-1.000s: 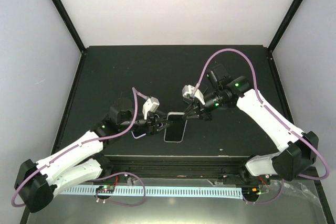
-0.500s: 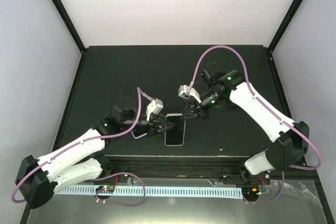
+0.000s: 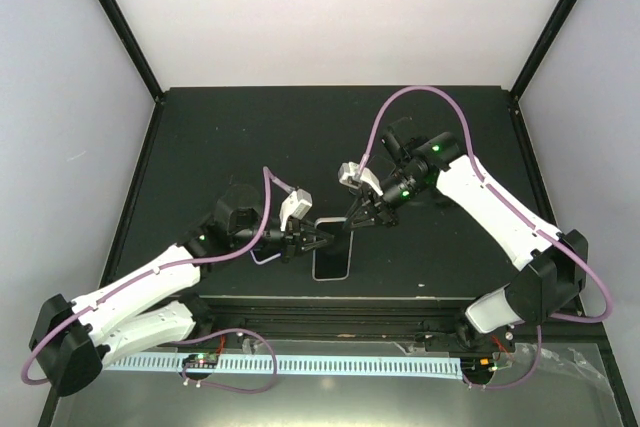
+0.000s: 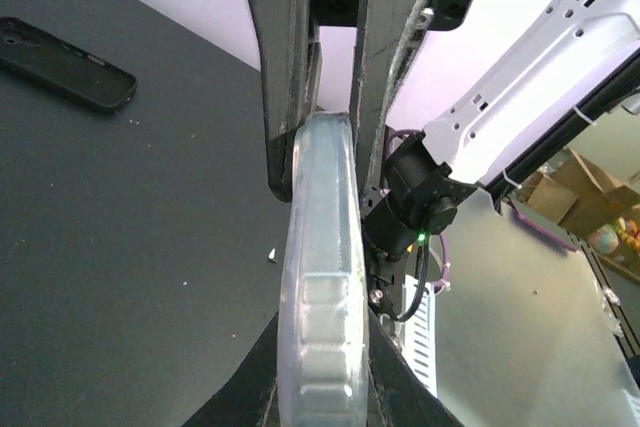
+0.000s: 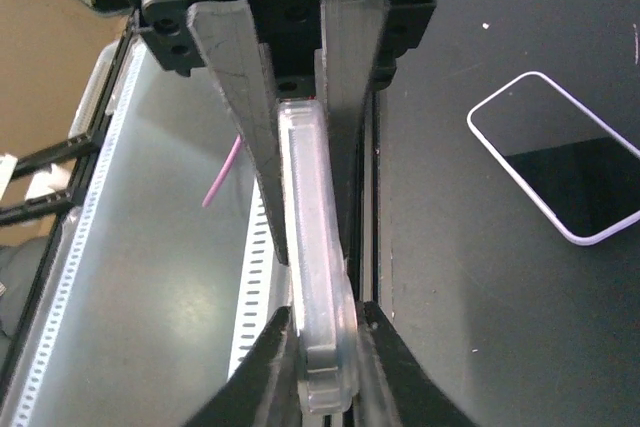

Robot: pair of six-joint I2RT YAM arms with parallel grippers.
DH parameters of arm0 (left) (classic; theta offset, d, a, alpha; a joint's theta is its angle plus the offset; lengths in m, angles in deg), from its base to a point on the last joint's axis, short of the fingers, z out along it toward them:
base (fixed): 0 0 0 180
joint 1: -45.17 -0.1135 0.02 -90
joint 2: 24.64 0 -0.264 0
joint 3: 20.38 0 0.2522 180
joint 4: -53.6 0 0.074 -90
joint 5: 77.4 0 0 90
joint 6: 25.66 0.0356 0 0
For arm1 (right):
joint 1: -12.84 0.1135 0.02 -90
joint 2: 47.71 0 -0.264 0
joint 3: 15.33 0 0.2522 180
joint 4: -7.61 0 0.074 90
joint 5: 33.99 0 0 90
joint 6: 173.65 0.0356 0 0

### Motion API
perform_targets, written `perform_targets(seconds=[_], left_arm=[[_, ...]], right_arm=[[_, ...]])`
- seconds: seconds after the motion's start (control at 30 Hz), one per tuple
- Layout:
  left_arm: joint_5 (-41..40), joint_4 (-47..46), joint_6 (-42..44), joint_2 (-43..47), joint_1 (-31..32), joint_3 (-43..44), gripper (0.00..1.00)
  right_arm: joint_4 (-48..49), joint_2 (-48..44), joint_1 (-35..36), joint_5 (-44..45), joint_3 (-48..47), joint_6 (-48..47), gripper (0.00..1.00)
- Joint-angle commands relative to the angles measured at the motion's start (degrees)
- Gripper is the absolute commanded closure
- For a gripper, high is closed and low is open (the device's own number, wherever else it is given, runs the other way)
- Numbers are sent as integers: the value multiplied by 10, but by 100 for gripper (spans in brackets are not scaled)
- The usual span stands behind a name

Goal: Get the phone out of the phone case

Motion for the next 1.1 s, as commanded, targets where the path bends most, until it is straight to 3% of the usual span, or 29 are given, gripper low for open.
perform_targets(seconds=[0.0,0.17,0.3,0.4,0.5,0.77,1.07], left_arm=[[-6,4,5,9,10,31,98],[-72,-4,-29,48,-1,42,98],[-163,-49,-108,76,-19,28,98],[-169,-150,-166,90,-29,-14,98],[-121,-278,-204,91,-34,-45,99],[-41,-366,-213,63,-39,-40,98],[32,-375,-215,34,-42,-16,98]], right_arm=[[26,1,1,-34,-20,21,80],[53,-32,-1,-5,-2,39,54],[117,-82,-6,25,40,79,44],[163,-110,-9,44,75,102,40],[160,-125,-9,32,108,79,36],[90,-130,2,17,122,-12,40],[68,-129,54,24,112,-42,62]])
